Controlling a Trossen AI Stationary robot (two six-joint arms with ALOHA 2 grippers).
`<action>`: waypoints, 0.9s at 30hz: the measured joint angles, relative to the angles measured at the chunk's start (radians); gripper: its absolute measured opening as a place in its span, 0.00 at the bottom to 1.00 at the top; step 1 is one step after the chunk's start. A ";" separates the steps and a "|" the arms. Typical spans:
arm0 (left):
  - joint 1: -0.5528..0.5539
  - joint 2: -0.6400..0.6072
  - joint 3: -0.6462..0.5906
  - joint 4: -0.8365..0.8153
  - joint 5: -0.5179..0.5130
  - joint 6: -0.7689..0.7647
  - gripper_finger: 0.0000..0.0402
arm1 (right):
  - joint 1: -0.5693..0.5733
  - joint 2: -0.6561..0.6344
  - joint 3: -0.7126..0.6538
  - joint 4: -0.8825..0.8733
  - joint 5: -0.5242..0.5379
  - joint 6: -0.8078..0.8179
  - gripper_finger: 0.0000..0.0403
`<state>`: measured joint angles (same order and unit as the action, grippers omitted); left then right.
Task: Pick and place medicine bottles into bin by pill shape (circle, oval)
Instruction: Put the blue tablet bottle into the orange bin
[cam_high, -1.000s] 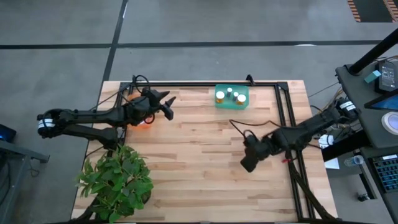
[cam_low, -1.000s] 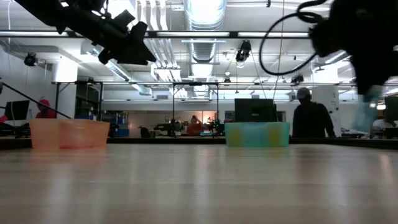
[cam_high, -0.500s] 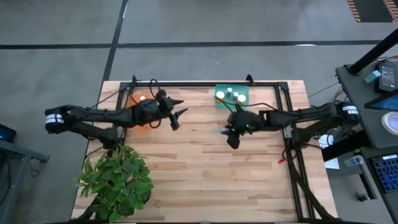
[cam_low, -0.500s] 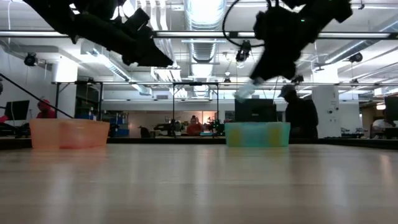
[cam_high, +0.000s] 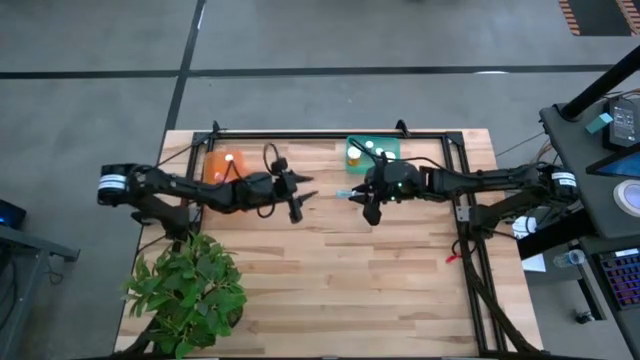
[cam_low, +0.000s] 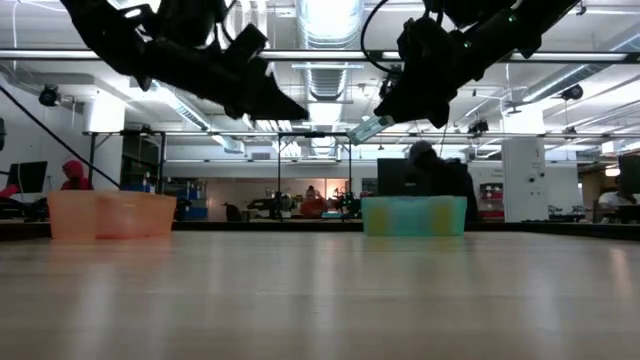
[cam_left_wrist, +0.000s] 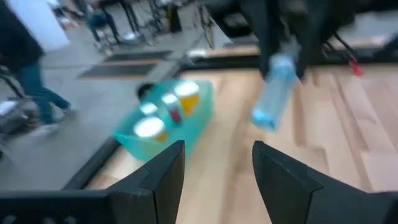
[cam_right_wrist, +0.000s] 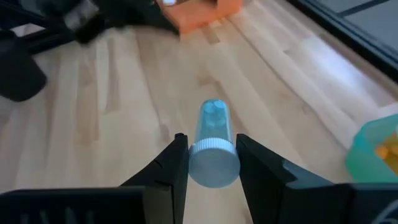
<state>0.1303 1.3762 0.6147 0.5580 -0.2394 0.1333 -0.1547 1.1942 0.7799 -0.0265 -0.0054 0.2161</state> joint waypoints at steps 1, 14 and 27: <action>-0.011 0.021 0.000 0.002 0.000 -0.009 0.42 | -0.002 0.000 0.000 0.001 -0.015 0.005 0.27; -0.097 0.199 0.000 0.193 -0.001 0.090 0.42 | 0.013 0.007 -0.020 -0.053 -0.082 0.087 0.27; -0.095 0.199 0.000 0.195 -0.019 0.089 0.42 | 0.012 0.141 0.018 -0.066 -0.132 0.155 0.27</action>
<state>0.0353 1.5749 0.6147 0.7525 -0.2583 0.2228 -0.1422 1.3351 0.7983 -0.0922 -0.1379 0.3708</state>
